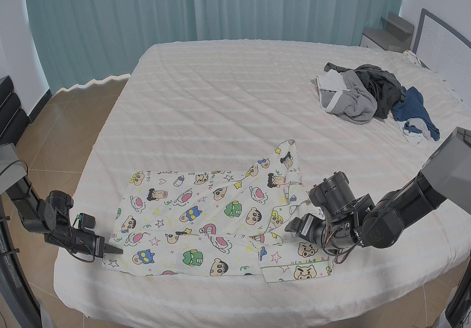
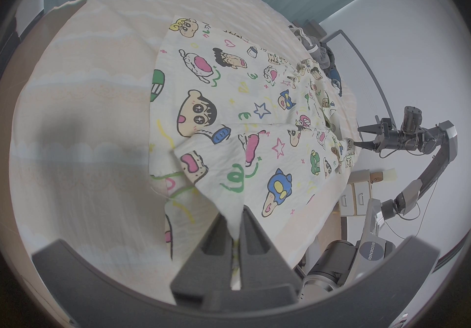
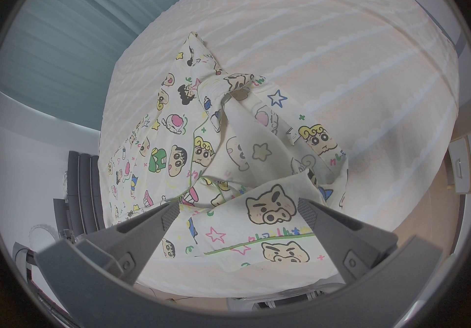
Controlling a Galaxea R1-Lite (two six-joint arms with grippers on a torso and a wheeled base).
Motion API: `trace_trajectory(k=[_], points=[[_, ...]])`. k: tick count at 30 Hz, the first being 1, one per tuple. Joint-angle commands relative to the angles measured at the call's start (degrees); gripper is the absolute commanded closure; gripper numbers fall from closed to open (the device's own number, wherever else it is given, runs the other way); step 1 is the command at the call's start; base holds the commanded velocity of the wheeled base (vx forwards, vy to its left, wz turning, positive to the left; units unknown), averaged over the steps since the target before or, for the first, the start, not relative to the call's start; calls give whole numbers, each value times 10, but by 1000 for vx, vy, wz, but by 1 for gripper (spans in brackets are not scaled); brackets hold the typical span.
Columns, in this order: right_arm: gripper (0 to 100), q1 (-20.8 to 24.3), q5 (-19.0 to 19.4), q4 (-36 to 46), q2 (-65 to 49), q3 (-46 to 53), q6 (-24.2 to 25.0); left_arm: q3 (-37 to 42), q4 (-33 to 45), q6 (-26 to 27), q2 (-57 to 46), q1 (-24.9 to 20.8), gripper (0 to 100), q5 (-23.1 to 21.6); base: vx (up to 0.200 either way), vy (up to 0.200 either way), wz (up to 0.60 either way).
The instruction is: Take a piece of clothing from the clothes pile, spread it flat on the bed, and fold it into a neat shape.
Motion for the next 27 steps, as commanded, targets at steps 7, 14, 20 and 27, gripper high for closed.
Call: trace_trajectory(k=[7,14,20,27], points=[[0,1,0,0,0,0,1,17,-1,2,0,1,100,0,0,0,0],[0,1,-1,0,-1,0,1,9,-2,-1,0,1,100,0,0,0,0],[0,1,-2,0,0,0,1,13,-3,0,0,1,100,1,0,0,0],[0,1,-3,0,-1,0,1,12,-3,0,1,0,100,1,0,0,0]])
